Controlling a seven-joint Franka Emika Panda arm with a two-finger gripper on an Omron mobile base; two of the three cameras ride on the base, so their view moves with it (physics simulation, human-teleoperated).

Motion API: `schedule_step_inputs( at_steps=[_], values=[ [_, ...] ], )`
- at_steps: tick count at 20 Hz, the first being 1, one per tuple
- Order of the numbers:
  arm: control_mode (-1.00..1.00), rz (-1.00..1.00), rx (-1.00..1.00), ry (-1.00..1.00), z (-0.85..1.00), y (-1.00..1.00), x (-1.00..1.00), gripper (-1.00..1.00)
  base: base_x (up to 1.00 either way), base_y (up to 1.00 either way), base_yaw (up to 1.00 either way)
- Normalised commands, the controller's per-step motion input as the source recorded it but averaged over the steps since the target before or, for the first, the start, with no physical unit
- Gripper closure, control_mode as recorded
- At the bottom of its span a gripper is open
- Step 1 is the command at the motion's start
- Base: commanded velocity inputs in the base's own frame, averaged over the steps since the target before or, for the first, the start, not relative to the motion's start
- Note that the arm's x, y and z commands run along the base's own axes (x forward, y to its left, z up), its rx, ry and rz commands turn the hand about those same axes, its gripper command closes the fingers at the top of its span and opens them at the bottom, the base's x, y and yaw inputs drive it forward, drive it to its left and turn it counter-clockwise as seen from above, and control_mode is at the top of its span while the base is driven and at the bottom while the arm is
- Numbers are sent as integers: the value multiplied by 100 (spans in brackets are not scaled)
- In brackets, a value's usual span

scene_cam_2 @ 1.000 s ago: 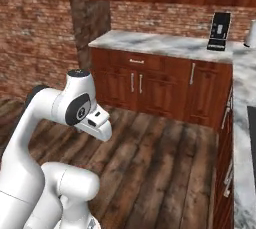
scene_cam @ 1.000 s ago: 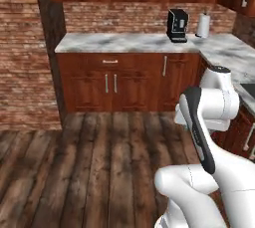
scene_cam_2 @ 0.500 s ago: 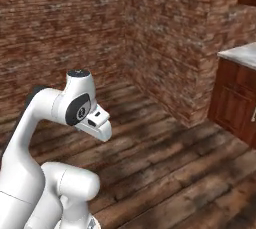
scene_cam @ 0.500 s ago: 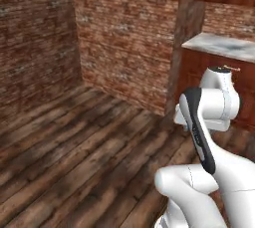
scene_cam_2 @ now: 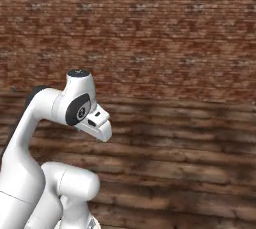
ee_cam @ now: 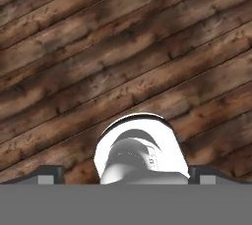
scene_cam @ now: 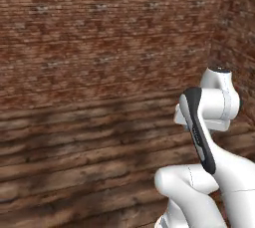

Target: Place one of the steaks on the plate and the other in the bowl. Then place the bowl in the fridge.

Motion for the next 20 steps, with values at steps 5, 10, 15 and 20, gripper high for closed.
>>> schedule_step_inputs(
  at_steps=[5, 10, 15, 20],
  values=[
    [100, 0, 0, 0, 0, 0, 0, -100, 0, 52, 85],
    [100, 0, 0, 0, 0, 0, 0, -100, 0, 35, 90],
    [100, 0, 0, 0, 0, 0, 0, -100, 32, 13, 72],
    [100, 0, 0, 0, 0, 0, 0, -100, 2, 29, 39]
  ],
)
